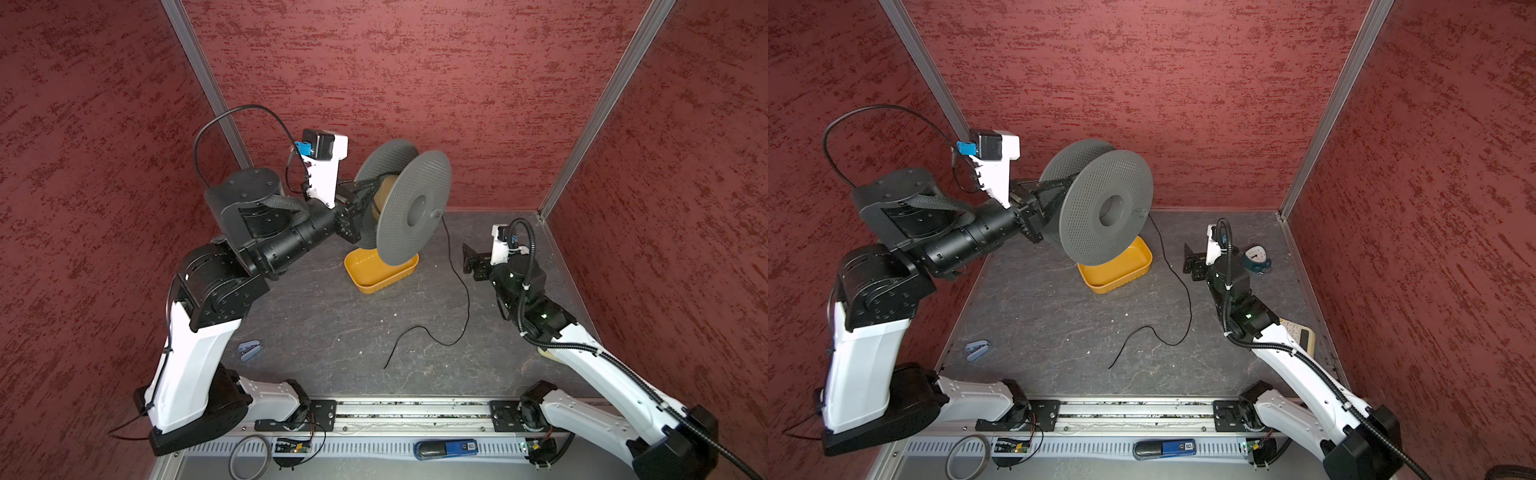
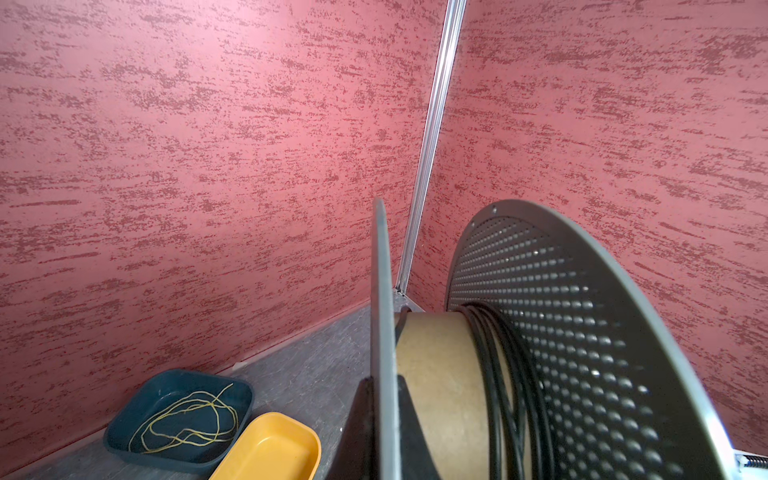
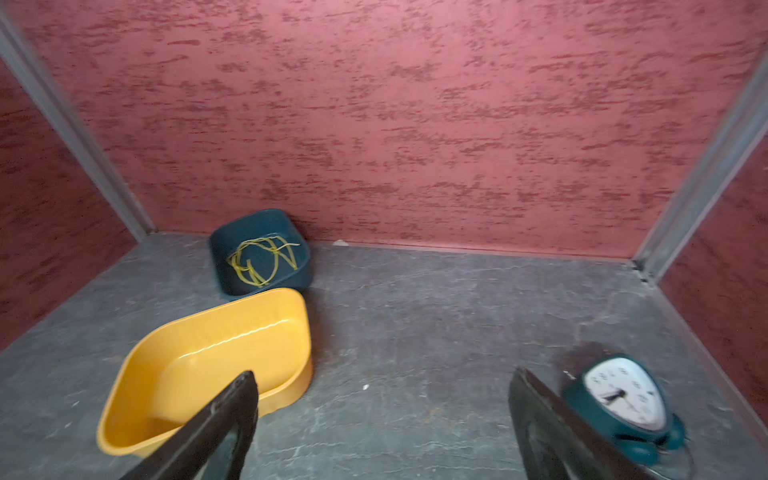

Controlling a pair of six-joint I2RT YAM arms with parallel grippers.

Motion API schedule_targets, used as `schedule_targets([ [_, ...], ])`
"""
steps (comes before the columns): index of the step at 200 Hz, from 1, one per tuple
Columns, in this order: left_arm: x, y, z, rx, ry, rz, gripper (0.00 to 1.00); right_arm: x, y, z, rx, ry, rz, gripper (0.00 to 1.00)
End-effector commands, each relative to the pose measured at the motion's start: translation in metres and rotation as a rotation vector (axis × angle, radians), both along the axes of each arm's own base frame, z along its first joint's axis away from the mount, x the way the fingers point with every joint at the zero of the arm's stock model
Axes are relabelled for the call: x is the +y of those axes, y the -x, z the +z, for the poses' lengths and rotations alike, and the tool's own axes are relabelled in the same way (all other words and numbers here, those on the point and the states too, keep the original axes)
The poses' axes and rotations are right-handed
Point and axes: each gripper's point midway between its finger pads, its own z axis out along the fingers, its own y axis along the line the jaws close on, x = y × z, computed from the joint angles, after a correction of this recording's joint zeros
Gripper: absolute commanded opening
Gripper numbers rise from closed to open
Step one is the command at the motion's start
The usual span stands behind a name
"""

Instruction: Wrap the cables

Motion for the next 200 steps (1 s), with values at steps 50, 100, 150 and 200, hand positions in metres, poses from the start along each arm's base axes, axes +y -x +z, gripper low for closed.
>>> schedule_targets([
  [50,0.016,0.002,0.033,-0.096,0.095,0.052,0.0,-0.004,0.016,0.023,-0.036,0.053,0.058,0.93],
  [100,0.01,-0.011,0.021,-0.071,0.067,0.084,0.0,0.037,0.057,0.032,-0.084,0.05,0.391,0.89],
  [150,0.004,0.0,0.021,-0.048,0.112,0.01,0.0,0.088,0.057,0.023,-0.136,-0.028,0.639,0.89],
  [200,0.004,0.002,0.016,-0.043,0.127,0.0,0.0,0.129,0.054,0.016,-0.212,-0.19,0.773,0.85],
])
